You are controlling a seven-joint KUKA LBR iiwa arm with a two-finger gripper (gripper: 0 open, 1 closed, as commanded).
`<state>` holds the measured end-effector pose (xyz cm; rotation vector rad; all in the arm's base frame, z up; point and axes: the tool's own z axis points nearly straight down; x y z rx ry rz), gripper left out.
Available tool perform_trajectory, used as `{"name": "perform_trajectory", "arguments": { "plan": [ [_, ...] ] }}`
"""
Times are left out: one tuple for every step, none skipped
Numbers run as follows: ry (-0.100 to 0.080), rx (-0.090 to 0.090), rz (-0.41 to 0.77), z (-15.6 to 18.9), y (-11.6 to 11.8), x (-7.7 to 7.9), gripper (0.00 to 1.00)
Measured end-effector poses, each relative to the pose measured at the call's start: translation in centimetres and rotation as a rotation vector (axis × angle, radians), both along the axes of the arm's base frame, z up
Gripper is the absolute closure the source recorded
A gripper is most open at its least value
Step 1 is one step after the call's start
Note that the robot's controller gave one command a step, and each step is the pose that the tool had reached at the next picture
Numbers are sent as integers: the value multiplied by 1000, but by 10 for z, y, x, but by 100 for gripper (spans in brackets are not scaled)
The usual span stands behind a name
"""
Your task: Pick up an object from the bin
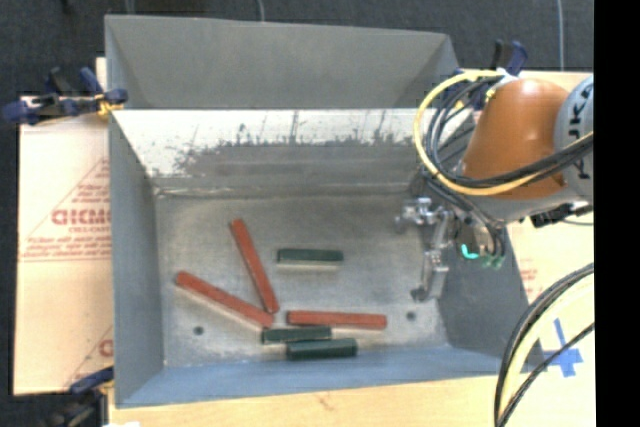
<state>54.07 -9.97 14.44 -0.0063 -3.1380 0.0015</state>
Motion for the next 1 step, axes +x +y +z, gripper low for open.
{"name": "perform_trajectory", "arguments": {
  "plan": [
    [-7, -1, 3, 4, 0, 2, 0]
  ]
}}
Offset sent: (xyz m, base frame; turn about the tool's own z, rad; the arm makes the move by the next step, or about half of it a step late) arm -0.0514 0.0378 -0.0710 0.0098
